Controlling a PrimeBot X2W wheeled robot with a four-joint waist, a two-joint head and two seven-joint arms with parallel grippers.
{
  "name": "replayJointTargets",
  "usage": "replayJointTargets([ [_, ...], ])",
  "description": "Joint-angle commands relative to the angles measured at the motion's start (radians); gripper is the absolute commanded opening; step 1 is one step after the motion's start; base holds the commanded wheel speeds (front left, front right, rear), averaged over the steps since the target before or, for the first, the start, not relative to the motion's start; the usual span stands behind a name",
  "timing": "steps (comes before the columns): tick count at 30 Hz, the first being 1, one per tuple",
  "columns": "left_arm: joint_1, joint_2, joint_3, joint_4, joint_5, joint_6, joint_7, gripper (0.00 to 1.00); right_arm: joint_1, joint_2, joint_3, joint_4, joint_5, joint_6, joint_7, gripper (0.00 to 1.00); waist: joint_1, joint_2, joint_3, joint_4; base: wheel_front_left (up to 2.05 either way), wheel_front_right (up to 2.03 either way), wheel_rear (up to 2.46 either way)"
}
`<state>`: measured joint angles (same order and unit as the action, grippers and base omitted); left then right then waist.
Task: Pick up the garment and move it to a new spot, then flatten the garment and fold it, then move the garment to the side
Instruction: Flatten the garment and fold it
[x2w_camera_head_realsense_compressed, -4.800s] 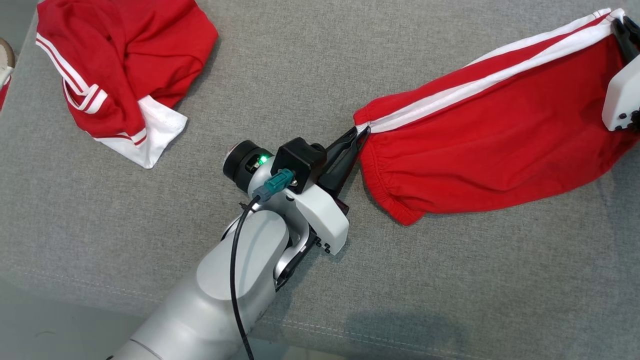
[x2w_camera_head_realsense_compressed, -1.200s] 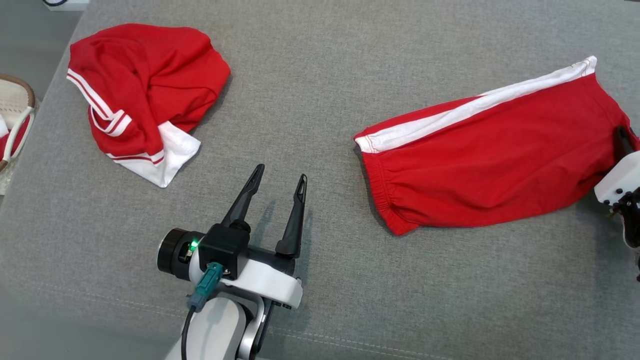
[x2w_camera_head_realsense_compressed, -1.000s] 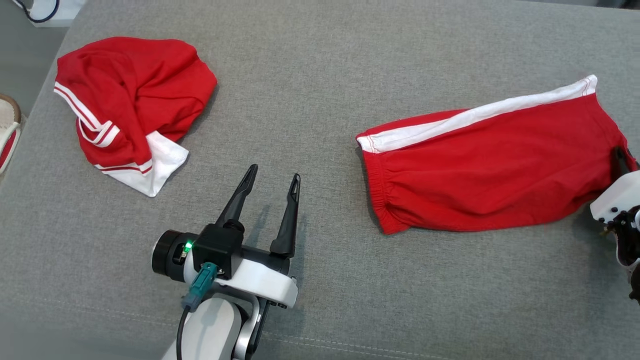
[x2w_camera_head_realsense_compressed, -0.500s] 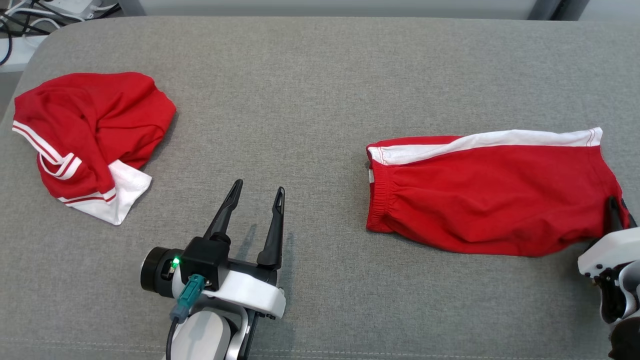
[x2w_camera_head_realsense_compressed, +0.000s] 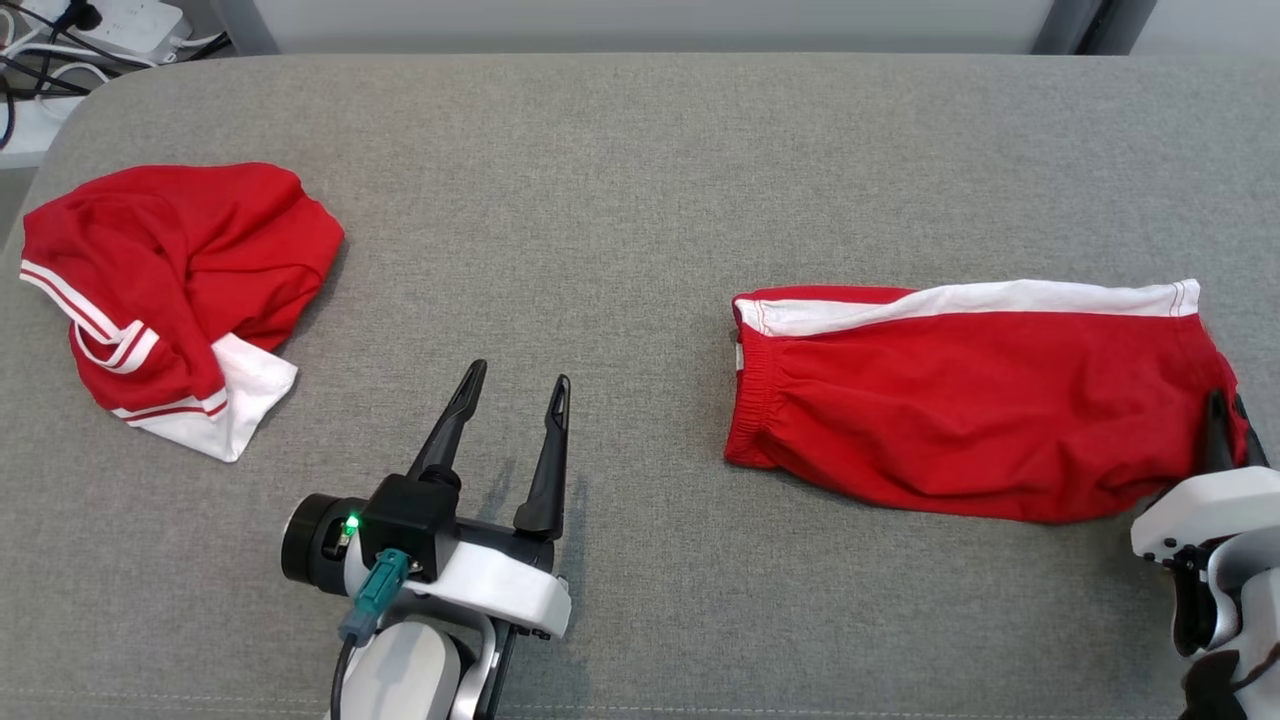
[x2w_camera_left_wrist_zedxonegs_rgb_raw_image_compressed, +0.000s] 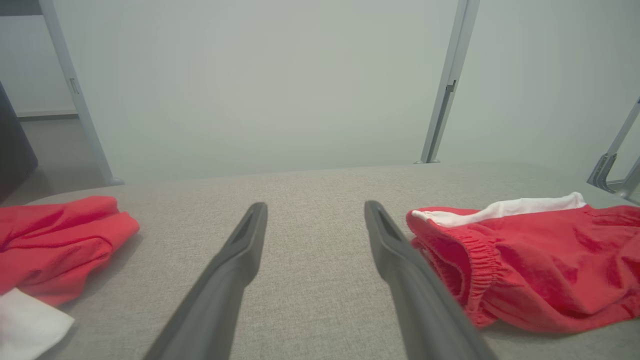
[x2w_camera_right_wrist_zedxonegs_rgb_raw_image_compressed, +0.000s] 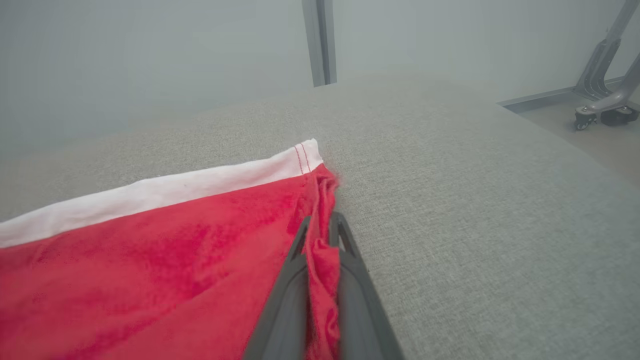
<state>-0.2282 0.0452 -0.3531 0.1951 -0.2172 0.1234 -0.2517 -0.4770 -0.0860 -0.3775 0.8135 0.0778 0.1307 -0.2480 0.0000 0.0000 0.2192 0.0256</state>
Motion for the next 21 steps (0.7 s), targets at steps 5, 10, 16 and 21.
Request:
replayJointTargets([
  [5, 0.002, 0.005, 0.023, -0.024, 0.000, -0.003, -0.010, 1.00, -0.001, 0.024, 0.050, -0.112, -0.040, 0.000, -0.014, 0.00, 0.0000, 0.0000, -0.015, 0.017, 0.00, 0.00, 0.00],
  [10, 0.008, 0.005, 0.018, -0.021, -0.005, -0.003, -0.010, 1.00, -0.005, 0.033, 0.110, -0.175, -0.026, 0.000, -0.007, 0.00, 0.0000, 0.0000, -0.025, 0.036, 0.00, 0.00, 0.00],
  [16, 0.012, 0.005, 0.006, -0.016, -0.015, -0.002, -0.010, 1.00, 0.012, 0.035, 0.262, -0.303, 0.053, 0.000, 0.041, 0.00, 0.0000, 0.0000, -0.037, 0.071, 0.00, 0.00, 0.00],
  [21, 0.015, 0.005, -0.005, -0.016, -0.025, 0.000, -0.010, 1.00, 0.060, 0.036, 0.390, -0.417, 0.111, 0.000, 0.098, 0.00, 0.0000, 0.0000, -0.043, 0.100, 0.00, 0.00, 0.00],
])
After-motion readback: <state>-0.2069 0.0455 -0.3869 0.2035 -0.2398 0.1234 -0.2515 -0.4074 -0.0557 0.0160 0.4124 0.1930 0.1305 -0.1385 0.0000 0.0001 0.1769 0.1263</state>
